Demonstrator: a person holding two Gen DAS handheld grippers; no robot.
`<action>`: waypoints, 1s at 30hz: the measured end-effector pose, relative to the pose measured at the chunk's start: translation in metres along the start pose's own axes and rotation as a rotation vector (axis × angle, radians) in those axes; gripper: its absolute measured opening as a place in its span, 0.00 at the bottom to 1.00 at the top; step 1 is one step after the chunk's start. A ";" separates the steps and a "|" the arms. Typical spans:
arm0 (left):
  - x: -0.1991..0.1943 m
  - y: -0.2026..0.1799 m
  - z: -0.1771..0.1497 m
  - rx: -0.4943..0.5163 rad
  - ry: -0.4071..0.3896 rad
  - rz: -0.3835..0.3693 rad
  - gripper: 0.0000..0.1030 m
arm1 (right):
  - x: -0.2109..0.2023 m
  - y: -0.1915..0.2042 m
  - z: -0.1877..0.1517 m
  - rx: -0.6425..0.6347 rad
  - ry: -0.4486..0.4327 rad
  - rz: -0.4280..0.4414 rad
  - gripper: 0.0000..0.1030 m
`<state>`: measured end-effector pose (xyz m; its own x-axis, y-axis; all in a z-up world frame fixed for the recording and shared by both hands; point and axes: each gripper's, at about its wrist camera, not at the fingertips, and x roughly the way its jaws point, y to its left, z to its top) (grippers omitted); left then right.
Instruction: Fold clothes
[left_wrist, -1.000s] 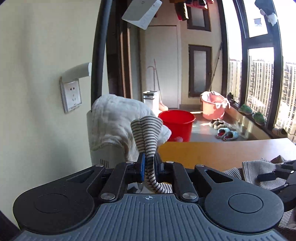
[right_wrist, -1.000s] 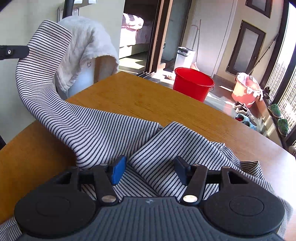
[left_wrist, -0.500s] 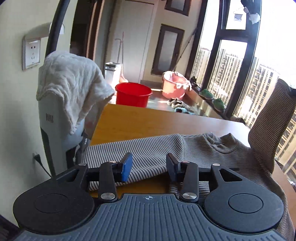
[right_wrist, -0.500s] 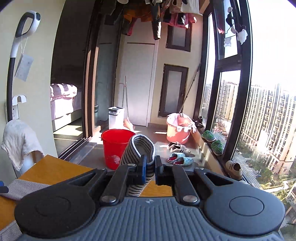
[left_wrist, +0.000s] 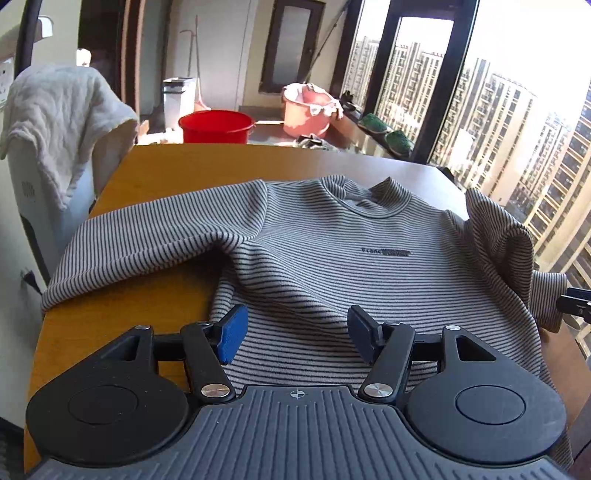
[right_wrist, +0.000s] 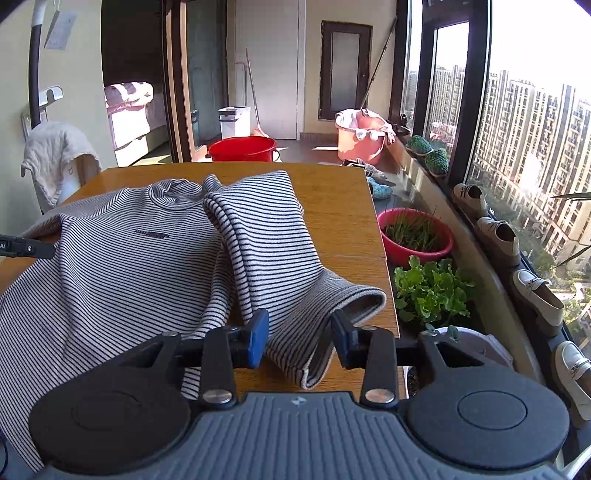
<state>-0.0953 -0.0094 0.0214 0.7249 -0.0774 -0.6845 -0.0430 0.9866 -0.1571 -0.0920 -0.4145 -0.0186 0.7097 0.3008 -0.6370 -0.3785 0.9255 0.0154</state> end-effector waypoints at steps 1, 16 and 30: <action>0.004 -0.004 -0.003 -0.001 0.011 0.004 0.63 | 0.001 0.005 0.000 0.000 -0.005 0.030 0.56; 0.059 -0.005 0.022 -0.013 -0.005 -0.002 0.63 | 0.081 0.069 0.026 -0.072 0.067 0.123 0.57; -0.043 0.132 -0.006 -0.482 -0.146 0.044 0.87 | 0.112 0.044 0.045 -0.097 0.000 0.060 0.70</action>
<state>-0.1366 0.1236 0.0260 0.8027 0.0174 -0.5962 -0.3628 0.8077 -0.4648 -0.0025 -0.3292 -0.0546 0.6840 0.3549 -0.6374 -0.4762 0.8791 -0.0216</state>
